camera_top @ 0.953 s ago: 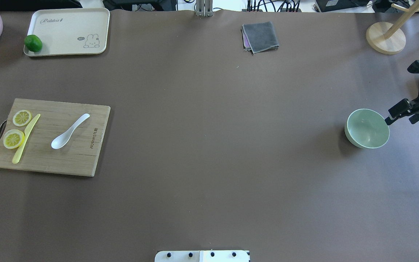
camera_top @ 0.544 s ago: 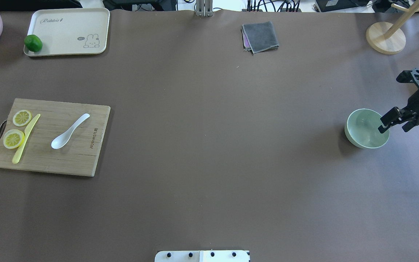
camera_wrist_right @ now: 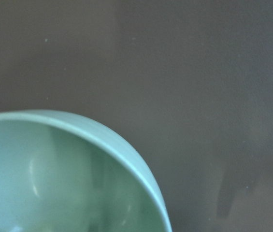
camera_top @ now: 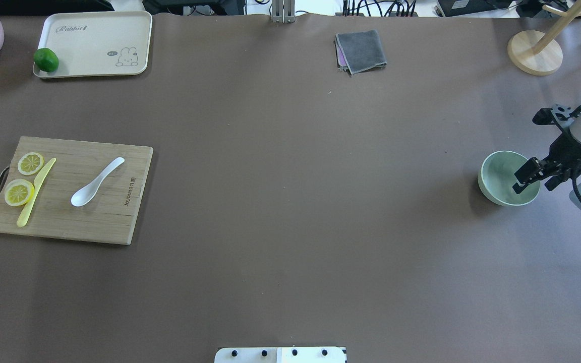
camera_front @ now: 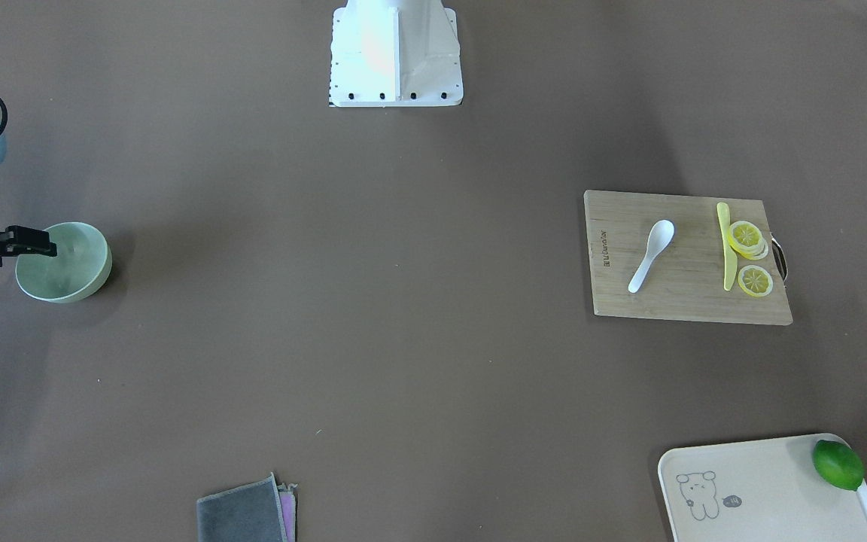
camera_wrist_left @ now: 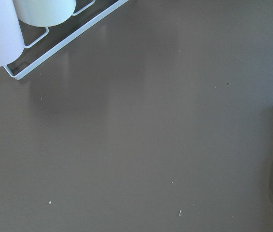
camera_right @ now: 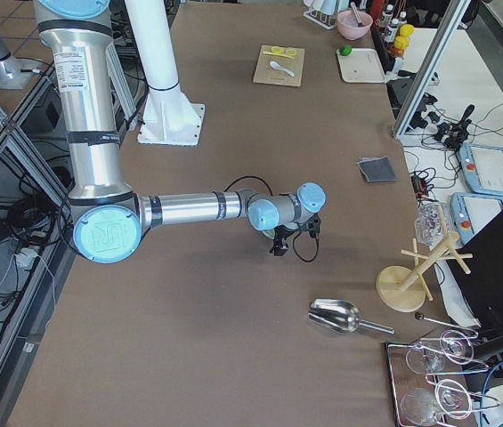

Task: Place spoon in bowl
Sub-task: 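Lower the right gripper onto the rim of the pale green bowl and grip it, then slide the pale green bowl with the right gripper toward the cutting board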

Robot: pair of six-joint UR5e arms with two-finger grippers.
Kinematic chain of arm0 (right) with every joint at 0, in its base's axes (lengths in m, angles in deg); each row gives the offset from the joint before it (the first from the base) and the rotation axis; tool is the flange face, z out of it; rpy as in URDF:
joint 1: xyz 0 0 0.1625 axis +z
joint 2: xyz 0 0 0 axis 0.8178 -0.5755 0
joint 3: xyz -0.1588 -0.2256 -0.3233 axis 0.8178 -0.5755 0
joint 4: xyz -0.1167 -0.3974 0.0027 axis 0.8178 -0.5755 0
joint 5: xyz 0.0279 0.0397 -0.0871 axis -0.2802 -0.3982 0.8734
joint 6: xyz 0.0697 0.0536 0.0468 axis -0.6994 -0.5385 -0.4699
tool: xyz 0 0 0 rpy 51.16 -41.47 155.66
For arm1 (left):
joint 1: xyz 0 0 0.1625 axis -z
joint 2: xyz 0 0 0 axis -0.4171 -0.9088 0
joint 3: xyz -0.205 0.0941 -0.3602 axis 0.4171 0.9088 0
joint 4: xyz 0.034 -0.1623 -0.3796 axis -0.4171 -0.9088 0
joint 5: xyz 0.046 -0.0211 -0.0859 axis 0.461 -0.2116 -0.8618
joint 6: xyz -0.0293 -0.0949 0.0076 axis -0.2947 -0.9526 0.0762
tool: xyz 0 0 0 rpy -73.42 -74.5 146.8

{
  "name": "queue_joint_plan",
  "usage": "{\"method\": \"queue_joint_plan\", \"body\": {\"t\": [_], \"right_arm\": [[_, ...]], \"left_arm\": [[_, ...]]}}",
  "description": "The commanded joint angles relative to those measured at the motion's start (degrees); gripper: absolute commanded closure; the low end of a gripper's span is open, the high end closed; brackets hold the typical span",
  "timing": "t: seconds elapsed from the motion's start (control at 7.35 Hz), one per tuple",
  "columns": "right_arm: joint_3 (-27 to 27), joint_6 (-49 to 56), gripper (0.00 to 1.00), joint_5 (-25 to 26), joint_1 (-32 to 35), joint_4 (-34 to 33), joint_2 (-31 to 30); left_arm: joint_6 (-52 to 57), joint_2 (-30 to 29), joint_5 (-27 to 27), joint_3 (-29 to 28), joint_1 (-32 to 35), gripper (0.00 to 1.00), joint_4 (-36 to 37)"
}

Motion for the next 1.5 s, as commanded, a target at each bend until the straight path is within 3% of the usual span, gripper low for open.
{"method": "queue_joint_plan", "body": {"t": [0.0,0.41,0.68,0.82,1.22,1.36], "right_arm": [[0.29,-3.03,1.0,-0.32,-0.07,0.06,0.3],[1.44,-3.31,1.0,-6.45,1.58,-0.12,-0.14],[1.35,-3.39,1.0,-20.04,6.94,-0.2,-1.89],[1.43,-3.48,1.0,-22.88,7.22,-0.2,-1.9],[1.0,-12.24,1.0,-23.18,3.38,-0.03,5.81],[0.91,-15.75,1.0,-21.7,0.66,0.06,9.93]], "left_arm": [[-0.07,-0.02,0.0,0.15,0.0,0.02,0.03],[-0.15,-0.11,0.0,0.33,0.0,0.02,-0.06],[-0.16,0.24,-0.09,0.33,0.09,0.02,-0.06],[-0.16,0.41,-0.09,0.33,0.09,0.02,-0.06],[-0.42,0.42,-0.26,0.33,0.0,0.02,-0.23],[-0.51,0.42,-3.13,0.24,0.0,0.02,-0.23]]}}
